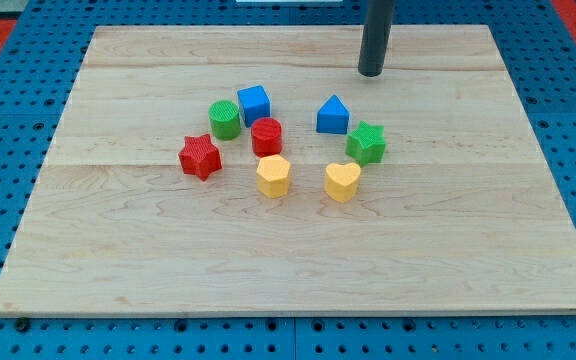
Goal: Move your arm towards the green star
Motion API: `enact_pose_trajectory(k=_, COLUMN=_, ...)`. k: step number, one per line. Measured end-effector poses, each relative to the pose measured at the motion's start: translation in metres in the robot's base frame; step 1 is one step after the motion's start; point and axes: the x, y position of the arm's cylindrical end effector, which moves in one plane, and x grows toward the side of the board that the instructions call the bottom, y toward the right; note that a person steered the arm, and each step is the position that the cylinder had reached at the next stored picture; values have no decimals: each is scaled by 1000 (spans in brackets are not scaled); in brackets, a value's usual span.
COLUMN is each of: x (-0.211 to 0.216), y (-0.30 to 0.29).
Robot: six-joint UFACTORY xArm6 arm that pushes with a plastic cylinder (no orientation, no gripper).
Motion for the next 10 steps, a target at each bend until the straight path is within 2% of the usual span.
enact_pose_trajectory(k=7, x=12, y=1)
enact_pose_trajectory(k=8, x=15, y=30)
enact_pose_trajectory(k=9, x=54, y=58)
enact_pose_trajectory(k=10, x=91, y=61)
